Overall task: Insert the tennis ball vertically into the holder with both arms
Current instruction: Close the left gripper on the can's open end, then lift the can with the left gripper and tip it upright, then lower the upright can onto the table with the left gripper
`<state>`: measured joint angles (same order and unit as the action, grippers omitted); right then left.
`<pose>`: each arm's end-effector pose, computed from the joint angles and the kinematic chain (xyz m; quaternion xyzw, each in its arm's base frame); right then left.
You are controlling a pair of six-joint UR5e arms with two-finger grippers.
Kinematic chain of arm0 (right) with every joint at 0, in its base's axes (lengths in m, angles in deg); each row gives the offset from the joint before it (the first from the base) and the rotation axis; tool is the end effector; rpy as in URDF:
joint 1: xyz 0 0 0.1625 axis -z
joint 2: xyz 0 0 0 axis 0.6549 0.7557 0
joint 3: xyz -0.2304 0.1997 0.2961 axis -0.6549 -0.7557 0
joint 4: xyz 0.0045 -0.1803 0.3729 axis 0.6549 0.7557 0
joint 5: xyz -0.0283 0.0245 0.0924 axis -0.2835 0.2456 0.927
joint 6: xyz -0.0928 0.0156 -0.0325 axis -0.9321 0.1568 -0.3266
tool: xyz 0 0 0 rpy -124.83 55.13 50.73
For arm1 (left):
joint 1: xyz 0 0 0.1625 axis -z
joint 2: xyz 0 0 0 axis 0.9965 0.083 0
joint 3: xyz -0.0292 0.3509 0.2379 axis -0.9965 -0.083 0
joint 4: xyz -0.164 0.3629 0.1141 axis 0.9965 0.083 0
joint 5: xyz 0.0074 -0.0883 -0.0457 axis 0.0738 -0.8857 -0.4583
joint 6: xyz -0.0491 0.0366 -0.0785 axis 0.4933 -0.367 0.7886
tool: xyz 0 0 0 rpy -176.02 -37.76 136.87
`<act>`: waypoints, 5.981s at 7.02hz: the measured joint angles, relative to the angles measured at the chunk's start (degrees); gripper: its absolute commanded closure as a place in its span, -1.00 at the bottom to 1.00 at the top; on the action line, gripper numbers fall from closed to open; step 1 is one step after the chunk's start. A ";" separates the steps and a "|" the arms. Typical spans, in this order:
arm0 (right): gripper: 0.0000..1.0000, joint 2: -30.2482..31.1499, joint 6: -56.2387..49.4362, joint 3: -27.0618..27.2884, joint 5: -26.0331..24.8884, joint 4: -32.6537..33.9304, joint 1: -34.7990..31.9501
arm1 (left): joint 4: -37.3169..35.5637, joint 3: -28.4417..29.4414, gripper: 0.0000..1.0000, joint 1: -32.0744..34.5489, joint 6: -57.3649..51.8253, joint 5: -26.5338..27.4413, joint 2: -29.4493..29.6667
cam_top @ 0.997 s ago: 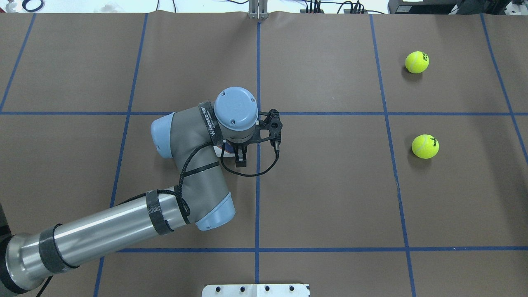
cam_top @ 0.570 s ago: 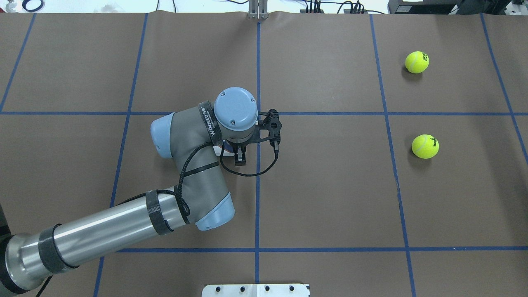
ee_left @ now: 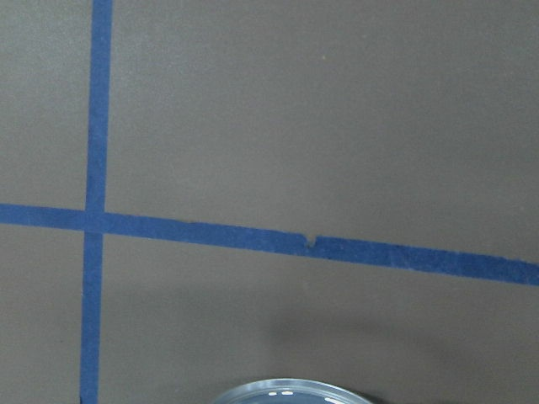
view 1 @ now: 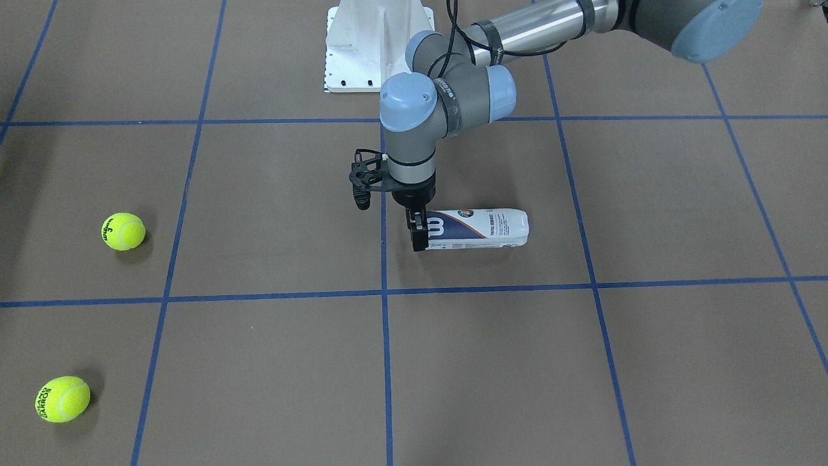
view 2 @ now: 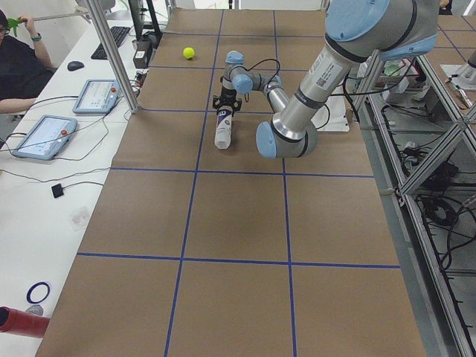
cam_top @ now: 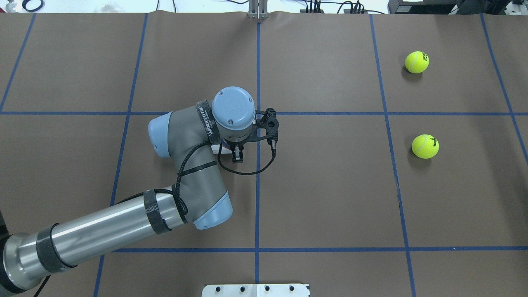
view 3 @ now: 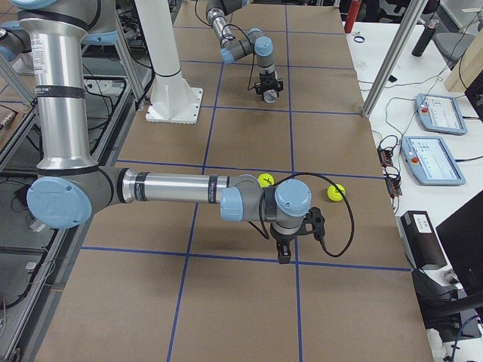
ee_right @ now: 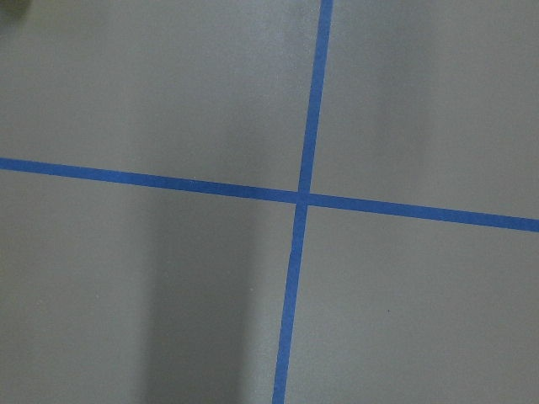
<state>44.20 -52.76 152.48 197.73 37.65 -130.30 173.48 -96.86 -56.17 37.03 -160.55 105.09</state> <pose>0.0548 -0.5077 0.6486 0.0324 -0.3995 -0.0444 0.9151 0.6123 -0.4769 0.1993 0.3113 0.1981 0.5996 0.7101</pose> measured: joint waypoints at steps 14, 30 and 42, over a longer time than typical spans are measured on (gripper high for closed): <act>-0.99 -0.37 0.01 1.55 1.26 -0.16 0.00 | 56.71 -15.28 0.19 3.29 47.65 24.15 -7.62; -0.99 -0.55 0.01 2.01 1.35 0.02 0.00 | 90.67 0.10 0.19 -2.82 45.36 32.45 -18.74; -0.99 -0.55 0.01 1.77 1.32 -0.04 0.00 | 90.80 0.45 -0.98 -4.11 44.76 32.42 -18.46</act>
<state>43.65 -52.76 154.25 199.05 37.61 -130.30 264.28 -96.42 -60.28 81.79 -128.13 86.63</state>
